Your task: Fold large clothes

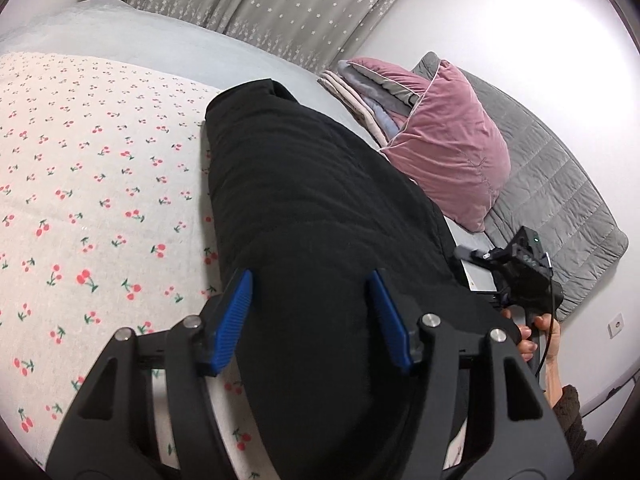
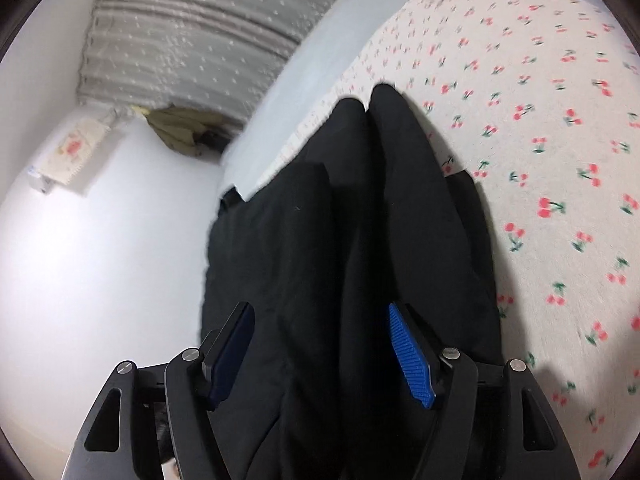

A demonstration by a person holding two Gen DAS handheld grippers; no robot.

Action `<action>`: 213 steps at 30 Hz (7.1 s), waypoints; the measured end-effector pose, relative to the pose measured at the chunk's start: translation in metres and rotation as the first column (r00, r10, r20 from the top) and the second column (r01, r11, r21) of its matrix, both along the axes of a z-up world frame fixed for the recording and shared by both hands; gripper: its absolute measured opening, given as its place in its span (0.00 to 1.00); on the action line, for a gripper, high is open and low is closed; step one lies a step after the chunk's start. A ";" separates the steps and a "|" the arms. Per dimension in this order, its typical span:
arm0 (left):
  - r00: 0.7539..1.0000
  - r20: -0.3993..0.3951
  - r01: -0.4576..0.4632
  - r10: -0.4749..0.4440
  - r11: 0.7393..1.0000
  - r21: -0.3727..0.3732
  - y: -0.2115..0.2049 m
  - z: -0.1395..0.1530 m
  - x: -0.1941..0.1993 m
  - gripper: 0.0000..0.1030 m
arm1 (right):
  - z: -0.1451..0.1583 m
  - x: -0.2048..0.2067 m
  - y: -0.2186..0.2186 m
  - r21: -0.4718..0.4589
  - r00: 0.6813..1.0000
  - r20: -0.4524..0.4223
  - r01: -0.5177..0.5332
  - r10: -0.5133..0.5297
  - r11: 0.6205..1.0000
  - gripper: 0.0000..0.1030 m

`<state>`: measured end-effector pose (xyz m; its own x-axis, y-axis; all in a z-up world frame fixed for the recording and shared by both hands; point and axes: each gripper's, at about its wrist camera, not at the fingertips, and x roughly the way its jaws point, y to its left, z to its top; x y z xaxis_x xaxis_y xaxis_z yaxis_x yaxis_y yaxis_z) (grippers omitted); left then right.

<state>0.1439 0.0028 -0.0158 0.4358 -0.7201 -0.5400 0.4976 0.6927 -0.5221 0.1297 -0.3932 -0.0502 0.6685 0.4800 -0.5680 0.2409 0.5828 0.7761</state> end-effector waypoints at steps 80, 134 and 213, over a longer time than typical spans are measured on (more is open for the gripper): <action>0.850 -0.469 0.162 -0.238 0.967 -0.196 -0.067 -0.065 0.087 1.00 | -0.038 0.026 -0.049 0.066 0.958 -0.063 -0.276 0.280 0.959 0.83; 0.806 -0.099 -0.564 0.583 0.808 0.170 0.257 0.013 0.043 0.91 | 0.054 0.132 0.285 -0.188 0.820 0.010 -0.561 0.573 0.806 0.60; 0.742 0.118 -0.605 0.660 0.584 0.540 0.098 -0.025 -0.121 0.99 | 0.028 -0.051 0.328 -0.753 0.884 -0.207 -0.417 0.419 0.509 0.84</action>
<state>0.0230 0.1005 -0.0410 0.6041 0.1218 -0.7875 -0.2001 0.9798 -0.0019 0.0786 -0.0649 -0.0226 0.5100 0.0976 -0.8546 -0.1934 0.9811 -0.0034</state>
